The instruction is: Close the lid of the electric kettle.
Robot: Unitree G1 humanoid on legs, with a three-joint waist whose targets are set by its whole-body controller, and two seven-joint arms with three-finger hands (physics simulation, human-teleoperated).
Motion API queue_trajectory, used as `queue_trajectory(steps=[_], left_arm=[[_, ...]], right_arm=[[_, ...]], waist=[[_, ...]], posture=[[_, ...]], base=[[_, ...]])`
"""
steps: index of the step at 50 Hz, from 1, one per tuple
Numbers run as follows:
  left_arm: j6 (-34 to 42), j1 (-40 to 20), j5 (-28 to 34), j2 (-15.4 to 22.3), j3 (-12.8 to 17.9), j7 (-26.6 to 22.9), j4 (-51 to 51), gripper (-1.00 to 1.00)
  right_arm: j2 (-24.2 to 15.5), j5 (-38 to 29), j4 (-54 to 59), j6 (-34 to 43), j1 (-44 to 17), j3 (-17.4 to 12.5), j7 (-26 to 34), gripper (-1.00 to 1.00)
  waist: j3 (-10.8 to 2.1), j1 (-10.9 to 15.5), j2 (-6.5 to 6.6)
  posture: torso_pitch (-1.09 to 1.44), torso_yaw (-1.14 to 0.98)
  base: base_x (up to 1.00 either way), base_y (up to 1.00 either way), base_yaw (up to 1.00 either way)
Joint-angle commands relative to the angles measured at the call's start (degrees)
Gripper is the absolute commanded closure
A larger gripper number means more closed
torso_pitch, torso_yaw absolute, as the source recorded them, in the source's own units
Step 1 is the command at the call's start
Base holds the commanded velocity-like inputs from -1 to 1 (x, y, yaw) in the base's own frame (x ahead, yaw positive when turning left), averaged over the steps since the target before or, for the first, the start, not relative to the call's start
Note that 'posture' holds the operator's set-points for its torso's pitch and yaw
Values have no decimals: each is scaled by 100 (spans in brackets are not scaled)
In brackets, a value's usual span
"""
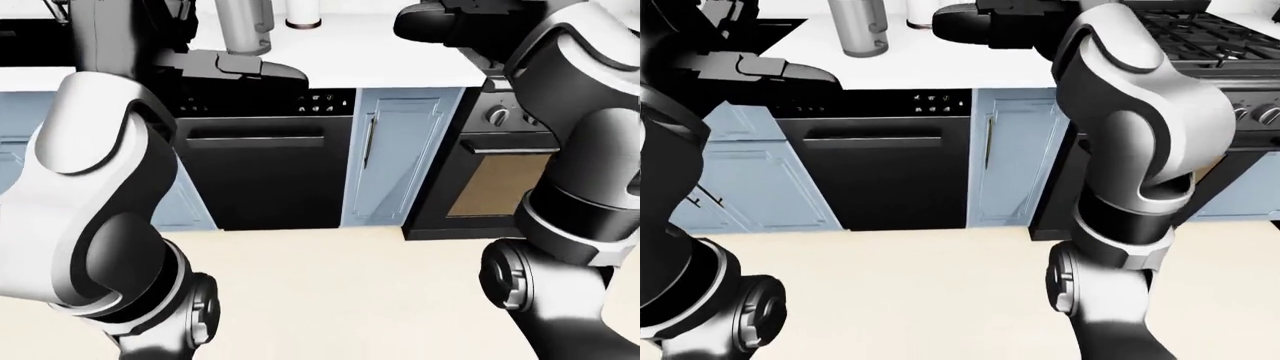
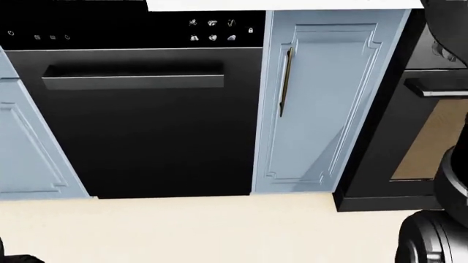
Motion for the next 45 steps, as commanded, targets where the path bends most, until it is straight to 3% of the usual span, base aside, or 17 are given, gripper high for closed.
queue_trajectory(steps=[1, 6, 13, 14, 15, 16, 20, 26, 30, 34, 37, 42, 44, 45], left_arm=[[-195, -55, -85, 82, 62, 89, -119, -100], [-8, 155, -243, 50, 25, 205, -463, -100], [-219, 289, -336, 12, -72, 285, -388, -100], [-222, 292, -353, 17, -58, 286, -386, -100], [-196, 283, -380, 4, -21, 309, -355, -100], [-191, 276, -403, 6, -12, 324, -358, -100], [-267, 337, -478, 51, 6, 348, -344, -100], [-127, 255, -622, 92, 37, 439, -443, -100], [-35, 201, -739, 176, 146, 465, -489, -100], [-50, 192, -833, 236, 192, 516, -477, -100], [-45, 178, -888, 248, 173, 582, -477, -100], [-91, 200, -956, 291, 178, 662, -459, -100], [-103, 196, -980, 301, 182, 681, -451, -100], [-105, 197, -988, 304, 181, 688, -450, -100]], right_arm=[[-185, 225, -238, -159, -99, -148, -227, -100], [-427, 566, -784, -74, 432, -140, -457, -100], [-649, 714, -916, -67, 603, -71, -532, -100], [-647, 715, -906, -69, 606, -77, -530, -100], [-605, 774, -919, -58, 580, -125, -555, -100], [-604, 793, -917, -67, 583, -131, -570, -100], [-558, 862, -886, -122, 615, -96, -605, -100], [-506, 889, -893, -114, 607, 4, -620, -100], [-491, 857, -883, -135, 618, 17, -603, -100], [-466, 793, -852, -171, 650, 58, -563, -100], [-466, 744, -844, -185, 666, 64, -503, -100], [-431, 692, -854, -168, 673, 70, -457, -100], [-431, 663, -840, -188, 685, 65, -435, -100], [-429, 658, -840, -187, 685, 64, -432, -100]], waist=[[-170, -8, 7], [-175, 21, -16], [-198, 22, -35], [-327, 6, -8], [-339, -4, 13], [-275, -12, 22], [-233, -20, 29], [-248, -33, 40], [-223, -40, 147], [-290, -26, 162], [-184, 11, 215], [-148, 103, -99], [-268, 108, -306], [-172, 43, -260]], posture=[[0, 0], [0, 0], [0, 0], [0, 0], [0, 0], [0, 0], [0, 0], [0, 0], [0, 0], [0, 0], [0, 0], [0, 0], [0, 0], [0, 0]], base=[[0, 0, 0], [0, 0, 0], [1, 0, 0], [5, 0, 0], [12, 0, 0], [12, 0, 0], [15, 0, 0], [17, 0, 0], [16, 0, 0], [20, 0, 0], [30, 0, 0], [32, 0, 0], [34, 0, 0], [34, 0, 0]])
